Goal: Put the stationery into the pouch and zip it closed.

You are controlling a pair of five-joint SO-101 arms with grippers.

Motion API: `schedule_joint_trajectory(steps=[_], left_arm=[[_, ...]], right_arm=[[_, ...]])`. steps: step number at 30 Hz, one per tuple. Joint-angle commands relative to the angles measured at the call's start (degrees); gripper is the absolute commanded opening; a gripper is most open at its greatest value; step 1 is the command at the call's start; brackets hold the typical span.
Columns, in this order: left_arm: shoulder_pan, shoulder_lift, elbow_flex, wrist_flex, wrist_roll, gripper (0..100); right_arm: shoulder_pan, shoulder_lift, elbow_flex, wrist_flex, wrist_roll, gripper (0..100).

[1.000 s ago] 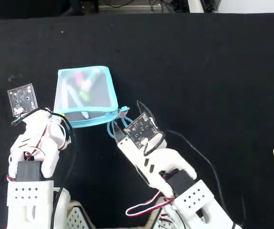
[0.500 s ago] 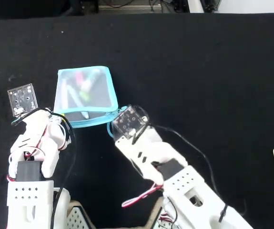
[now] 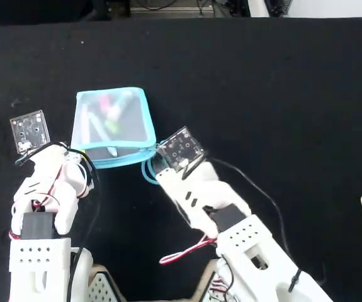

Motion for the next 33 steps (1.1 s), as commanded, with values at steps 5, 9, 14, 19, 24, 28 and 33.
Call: schedule_joint_trajectory(steps=[5, 9, 14, 19, 24, 28, 33], left_arm=[[-0.13, -0.62, -2.95, 1.58, -0.44, 3], [-0.4, -0.62, -3.91, 2.11, -0.44, 3], [-0.4, -0.62, -3.82, 2.11, -0.44, 3], [-0.4, -0.62, -3.82, 2.11, -0.44, 3], [-0.4, -0.62, -3.82, 2.11, -0.44, 3], [-0.4, -0.62, -3.82, 2.11, -0.44, 3], [-0.4, -0.62, -3.82, 2.11, -0.44, 3]], right_arm=[[-0.7, -0.31, -3.47, -2.2, -1.05, 23.0], [-0.79, -0.31, -3.38, -2.2, -0.79, 22.5], [-0.79, -0.31, -3.3, -2.2, -0.7, 6.2], [0.88, -0.84, -3.65, -0.97, -0.7, 0.8], [2.37, -5.49, -3.82, 4.4, -0.7, 1.0], [2.29, -18.77, -4.0, 16.53, -0.7, 1.0], [-5.71, -37.32, -3.38, 30.86, -0.7, 1.1]])
